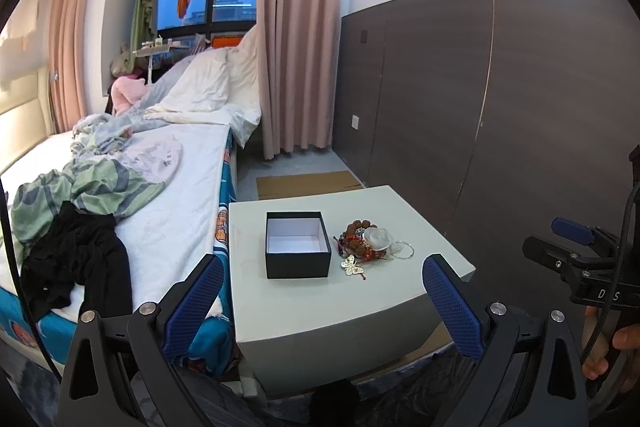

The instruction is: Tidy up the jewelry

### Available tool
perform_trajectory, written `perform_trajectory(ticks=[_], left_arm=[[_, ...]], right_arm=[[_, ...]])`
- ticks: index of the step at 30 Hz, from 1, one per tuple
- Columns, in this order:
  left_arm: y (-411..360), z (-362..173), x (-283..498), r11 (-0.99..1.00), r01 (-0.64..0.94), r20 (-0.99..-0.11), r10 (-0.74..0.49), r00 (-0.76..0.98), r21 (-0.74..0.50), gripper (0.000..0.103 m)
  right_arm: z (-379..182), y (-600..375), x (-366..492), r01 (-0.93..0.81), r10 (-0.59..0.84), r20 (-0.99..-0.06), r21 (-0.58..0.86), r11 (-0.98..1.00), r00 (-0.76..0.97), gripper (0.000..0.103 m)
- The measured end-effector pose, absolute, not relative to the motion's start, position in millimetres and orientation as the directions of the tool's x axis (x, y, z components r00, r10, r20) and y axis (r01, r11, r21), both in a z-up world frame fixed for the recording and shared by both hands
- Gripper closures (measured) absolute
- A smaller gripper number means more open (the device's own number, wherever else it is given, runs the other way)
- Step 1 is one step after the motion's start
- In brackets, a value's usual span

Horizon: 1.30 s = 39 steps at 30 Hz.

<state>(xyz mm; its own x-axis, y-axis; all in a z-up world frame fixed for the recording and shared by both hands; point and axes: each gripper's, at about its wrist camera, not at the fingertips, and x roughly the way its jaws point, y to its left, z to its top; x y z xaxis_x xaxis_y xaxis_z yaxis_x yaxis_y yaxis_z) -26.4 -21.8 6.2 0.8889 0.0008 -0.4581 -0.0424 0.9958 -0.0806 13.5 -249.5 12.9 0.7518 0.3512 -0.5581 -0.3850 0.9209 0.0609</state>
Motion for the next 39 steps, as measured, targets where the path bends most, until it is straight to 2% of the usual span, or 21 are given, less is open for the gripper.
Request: perform_trajectory(ticks=[15,27,33,39], left_arm=[[-23,5,-16,0.996,-0.032,-0.459,-0.011,0.888,-0.085,0.003],[-27,-21,30,0.994,0.002,-0.532,-0.062,0.844,-0.112,0.004],[-31,-38,67,0.992,0.024,-0.588,-0.093,0.804,-0.124,0.012],[-44,-56,103,0.988,0.075,-0.647,-0.146,0.748,-0.137,0.028]], right_arm=[[7,-264,22,-0.382,0.366,-0.548,0.089,0.920,0.752,0.005],[-14,-273,46,-0.373,0.362,-0.580,0.106,0.922,0.730,0.005],[-34,-278,75,-0.357,0.349,-0.623,0.118,0.926,0.700,0.005],[-58,-287,112,-0.332,0.364,-0.672,0.183,0.926,0.645,0.005]])
